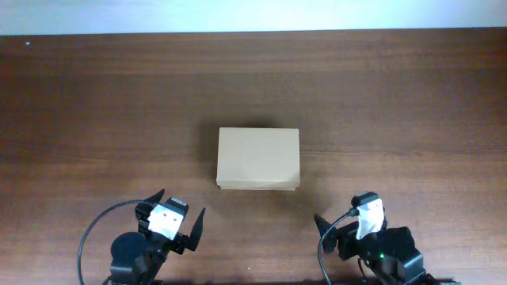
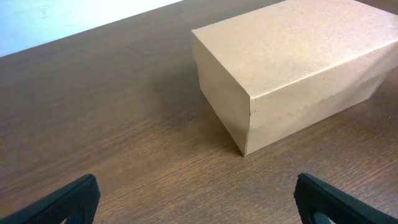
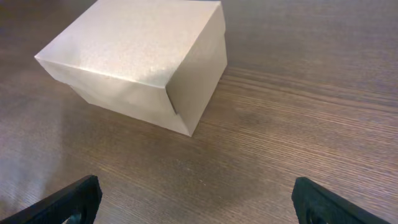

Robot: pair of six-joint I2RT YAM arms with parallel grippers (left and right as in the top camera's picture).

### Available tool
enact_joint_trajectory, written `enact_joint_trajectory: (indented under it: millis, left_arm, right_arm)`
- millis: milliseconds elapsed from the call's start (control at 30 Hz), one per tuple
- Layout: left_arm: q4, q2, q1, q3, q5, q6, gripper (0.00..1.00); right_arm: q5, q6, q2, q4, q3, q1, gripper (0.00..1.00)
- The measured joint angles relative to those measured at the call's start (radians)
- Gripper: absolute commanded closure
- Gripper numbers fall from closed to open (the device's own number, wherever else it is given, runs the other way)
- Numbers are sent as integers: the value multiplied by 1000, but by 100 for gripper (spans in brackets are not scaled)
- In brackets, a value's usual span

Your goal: Pack container

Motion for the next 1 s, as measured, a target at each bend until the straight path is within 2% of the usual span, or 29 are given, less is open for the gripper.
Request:
enact_joint_trajectory:
  millis: [200,433,1000]
  left_arm:
    - [0,0,0,0,0,0,0]
    - [0,0,0,0,0,0,0]
    - [0,0,0,0,0,0,0]
  right_arm:
    - [-1,0,-79,1,-49,0,1]
    - [0,0,-80,-11,-105,0,1]
    - [0,0,-80,-10,-107,0,1]
